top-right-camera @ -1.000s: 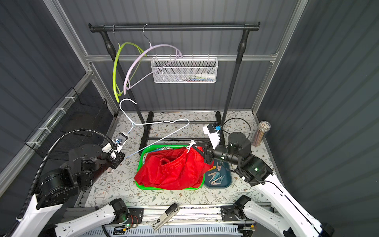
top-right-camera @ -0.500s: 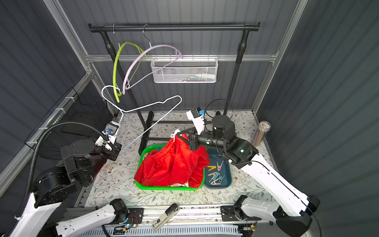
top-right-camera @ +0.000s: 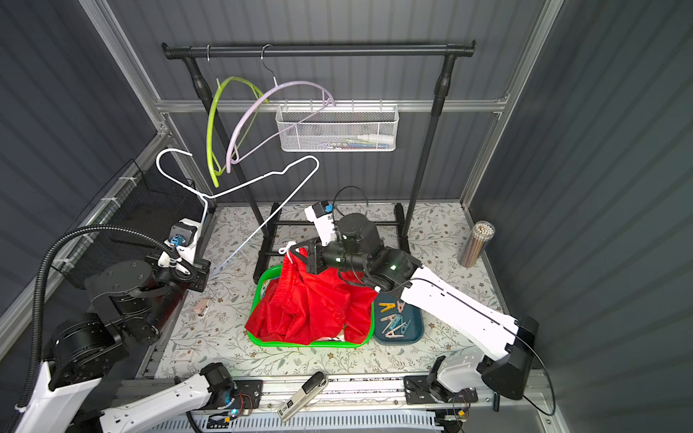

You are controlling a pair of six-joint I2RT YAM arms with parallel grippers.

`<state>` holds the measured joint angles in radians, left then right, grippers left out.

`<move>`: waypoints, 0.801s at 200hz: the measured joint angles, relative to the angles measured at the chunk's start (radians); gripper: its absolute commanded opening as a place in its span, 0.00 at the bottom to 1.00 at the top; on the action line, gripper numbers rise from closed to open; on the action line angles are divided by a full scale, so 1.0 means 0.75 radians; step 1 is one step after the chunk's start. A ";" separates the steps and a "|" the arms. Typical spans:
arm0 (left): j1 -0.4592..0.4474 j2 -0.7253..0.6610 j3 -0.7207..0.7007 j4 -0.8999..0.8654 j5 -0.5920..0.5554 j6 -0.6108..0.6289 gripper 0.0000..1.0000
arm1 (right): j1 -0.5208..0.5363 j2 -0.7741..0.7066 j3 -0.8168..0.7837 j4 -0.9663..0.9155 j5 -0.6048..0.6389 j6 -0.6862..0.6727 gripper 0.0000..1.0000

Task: Remove the clothespins securing shorts to the hanger
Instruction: Place the shorts in the basket.

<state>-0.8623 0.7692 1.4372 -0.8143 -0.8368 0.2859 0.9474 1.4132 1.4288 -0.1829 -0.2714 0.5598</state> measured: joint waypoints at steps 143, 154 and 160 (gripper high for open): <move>0.000 -0.044 0.014 -0.020 -0.077 -0.023 0.00 | 0.158 0.416 0.200 0.036 -0.095 0.107 0.00; 0.000 -0.042 0.015 -0.025 -0.078 -0.025 0.00 | 0.158 0.419 0.199 -0.001 -0.097 0.083 0.00; 0.000 -0.039 0.015 -0.027 -0.078 -0.027 0.00 | 0.158 0.419 0.199 -0.024 -0.095 0.067 0.00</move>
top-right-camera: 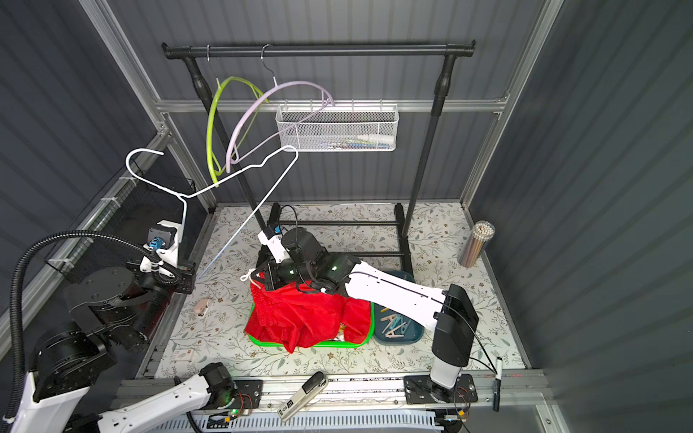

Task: Remove the clothespins securing shorts to the hanger
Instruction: Place the shorts in the basket.

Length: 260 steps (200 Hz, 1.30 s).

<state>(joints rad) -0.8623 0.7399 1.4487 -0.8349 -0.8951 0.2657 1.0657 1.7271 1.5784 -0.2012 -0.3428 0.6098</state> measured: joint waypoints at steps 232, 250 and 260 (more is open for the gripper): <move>0.000 0.114 0.035 -0.092 0.022 -0.056 0.00 | -0.040 -0.041 -0.005 -0.392 0.245 -0.385 0.51; 0.000 0.116 0.035 -0.094 0.022 -0.056 0.00 | -0.040 -0.152 -0.053 -0.375 0.264 -0.398 0.55; 0.000 0.120 0.035 -0.094 0.023 -0.056 0.00 | -0.041 -0.221 -0.091 -0.359 0.273 -0.396 0.57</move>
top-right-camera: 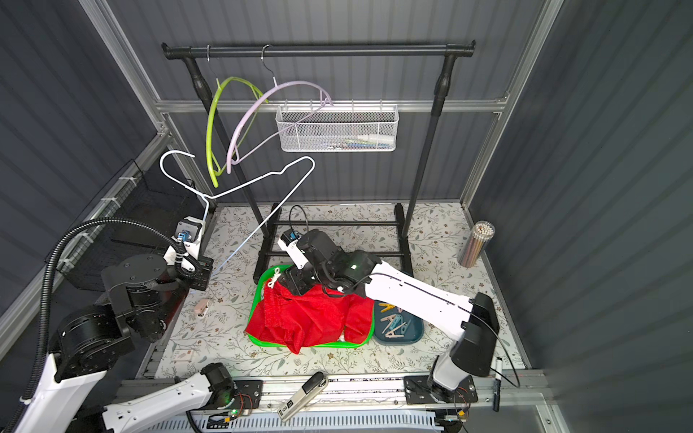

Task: Remove the clothespins securing shorts to the hanger
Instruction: Place the shorts in the basket.

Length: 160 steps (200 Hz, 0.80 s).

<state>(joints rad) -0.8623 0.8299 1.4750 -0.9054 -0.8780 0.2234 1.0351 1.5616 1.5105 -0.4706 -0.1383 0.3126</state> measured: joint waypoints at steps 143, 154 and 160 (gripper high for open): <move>0.000 0.076 0.048 0.001 0.053 0.001 0.00 | 0.021 0.073 0.139 -0.405 -0.167 -0.194 0.64; 0.000 0.079 0.052 0.001 0.055 0.001 0.00 | 0.025 0.082 0.163 -0.451 -0.139 -0.215 0.63; 0.000 0.081 0.054 0.001 0.055 0.001 0.00 | 0.026 0.084 0.178 -0.475 -0.122 -0.226 0.63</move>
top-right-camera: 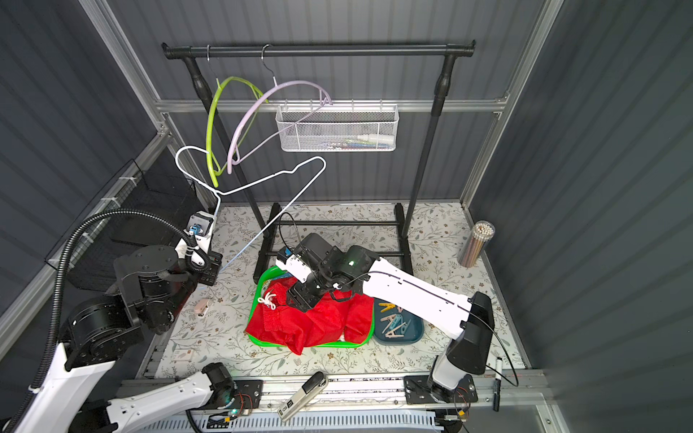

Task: Remove the clothespins securing shorts to the hanger
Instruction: Place the shorts in the basket, then place the hanger on the clothesline.

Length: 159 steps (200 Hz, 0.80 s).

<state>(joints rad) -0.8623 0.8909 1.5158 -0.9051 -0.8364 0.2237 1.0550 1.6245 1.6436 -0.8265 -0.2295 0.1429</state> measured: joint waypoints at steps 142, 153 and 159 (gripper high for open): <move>0.000 0.068 0.006 -0.118 0.134 0.001 0.00 | -0.224 -0.571 -0.271 -0.062 0.388 -0.048 0.68; 0.000 0.076 0.006 -0.141 0.146 0.001 0.00 | -0.278 -0.633 -0.289 -0.059 0.405 -0.041 0.69; 0.000 0.082 0.004 -0.151 0.154 0.000 0.00 | -0.305 -0.665 -0.299 -0.055 0.412 -0.040 0.69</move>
<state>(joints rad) -0.8623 0.9524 1.5185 -1.0183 -0.7212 0.2237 0.8265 1.1259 1.4197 -0.8677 0.0795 0.1131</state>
